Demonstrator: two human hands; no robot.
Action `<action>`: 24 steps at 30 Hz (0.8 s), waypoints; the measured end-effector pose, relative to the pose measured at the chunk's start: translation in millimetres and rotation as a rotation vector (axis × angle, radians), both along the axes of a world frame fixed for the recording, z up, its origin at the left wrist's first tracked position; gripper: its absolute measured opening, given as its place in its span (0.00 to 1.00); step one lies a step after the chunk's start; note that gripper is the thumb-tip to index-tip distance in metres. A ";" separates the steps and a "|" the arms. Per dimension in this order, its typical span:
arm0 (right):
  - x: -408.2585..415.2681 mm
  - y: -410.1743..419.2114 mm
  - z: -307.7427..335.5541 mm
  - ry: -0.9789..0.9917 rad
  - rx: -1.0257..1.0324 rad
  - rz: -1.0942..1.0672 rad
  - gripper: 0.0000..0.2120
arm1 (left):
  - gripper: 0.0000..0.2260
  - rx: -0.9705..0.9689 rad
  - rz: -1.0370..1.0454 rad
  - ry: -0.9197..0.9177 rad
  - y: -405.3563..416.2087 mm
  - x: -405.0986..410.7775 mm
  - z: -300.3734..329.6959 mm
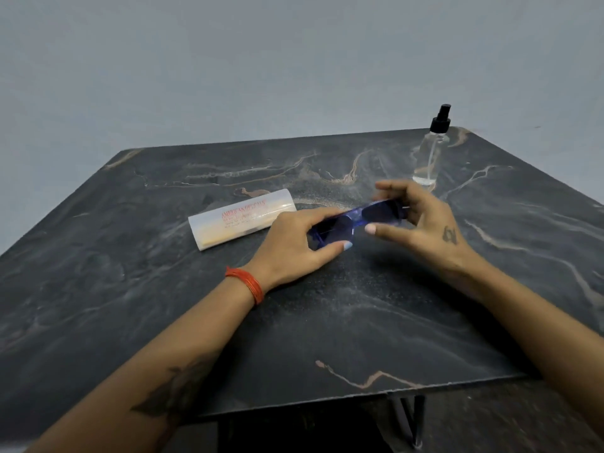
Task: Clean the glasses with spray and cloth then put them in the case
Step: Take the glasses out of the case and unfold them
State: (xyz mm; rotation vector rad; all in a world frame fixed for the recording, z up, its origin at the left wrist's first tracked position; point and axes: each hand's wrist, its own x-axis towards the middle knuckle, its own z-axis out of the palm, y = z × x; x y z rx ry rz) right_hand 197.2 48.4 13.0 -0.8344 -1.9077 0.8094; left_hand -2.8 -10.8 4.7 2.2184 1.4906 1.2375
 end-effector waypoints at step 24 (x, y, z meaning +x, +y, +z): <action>-39.2 23.0 8.0 0.006 -0.240 0.218 0.07 | 0.23 -0.287 -0.040 -0.797 6.9 -2.7 16.8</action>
